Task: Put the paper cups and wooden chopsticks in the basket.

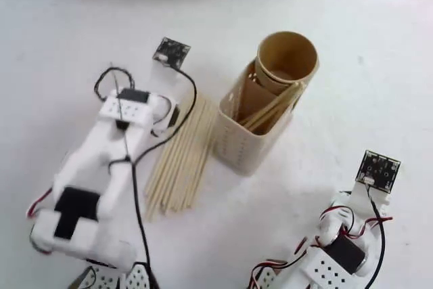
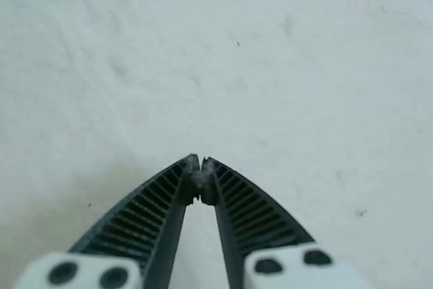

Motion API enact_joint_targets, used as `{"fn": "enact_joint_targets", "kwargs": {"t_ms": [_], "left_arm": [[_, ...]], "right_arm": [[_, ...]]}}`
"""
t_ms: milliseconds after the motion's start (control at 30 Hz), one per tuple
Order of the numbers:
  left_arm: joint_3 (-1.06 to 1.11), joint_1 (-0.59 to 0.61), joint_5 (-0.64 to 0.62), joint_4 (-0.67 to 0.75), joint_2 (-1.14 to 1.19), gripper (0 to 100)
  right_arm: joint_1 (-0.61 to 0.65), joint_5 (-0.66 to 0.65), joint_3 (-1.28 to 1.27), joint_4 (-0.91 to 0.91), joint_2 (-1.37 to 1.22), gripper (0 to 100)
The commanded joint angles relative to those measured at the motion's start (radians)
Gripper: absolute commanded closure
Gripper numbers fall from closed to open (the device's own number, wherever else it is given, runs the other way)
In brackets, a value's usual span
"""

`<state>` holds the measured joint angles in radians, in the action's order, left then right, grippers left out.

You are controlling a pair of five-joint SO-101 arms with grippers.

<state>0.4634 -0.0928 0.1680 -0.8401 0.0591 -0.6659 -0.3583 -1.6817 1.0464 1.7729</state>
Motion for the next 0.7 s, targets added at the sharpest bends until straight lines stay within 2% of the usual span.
{"fn": "enact_joint_targets", "kwargs": {"t_ms": [0,467,667], "left_arm": [[-0.212,0.015,0.018,-0.11,0.174,90],[-0.25,-0.001,0.052,-0.144,0.229,90],[-0.204,-0.045,0.044,-0.152,0.159,89]], "right_arm": [[-0.008,-0.008,-0.011,0.002,-0.005,98.1],[-0.008,-0.008,-0.011,0.002,-0.005,98.1],[-0.007,-0.008,-0.011,0.002,-0.005,98.1]]}}
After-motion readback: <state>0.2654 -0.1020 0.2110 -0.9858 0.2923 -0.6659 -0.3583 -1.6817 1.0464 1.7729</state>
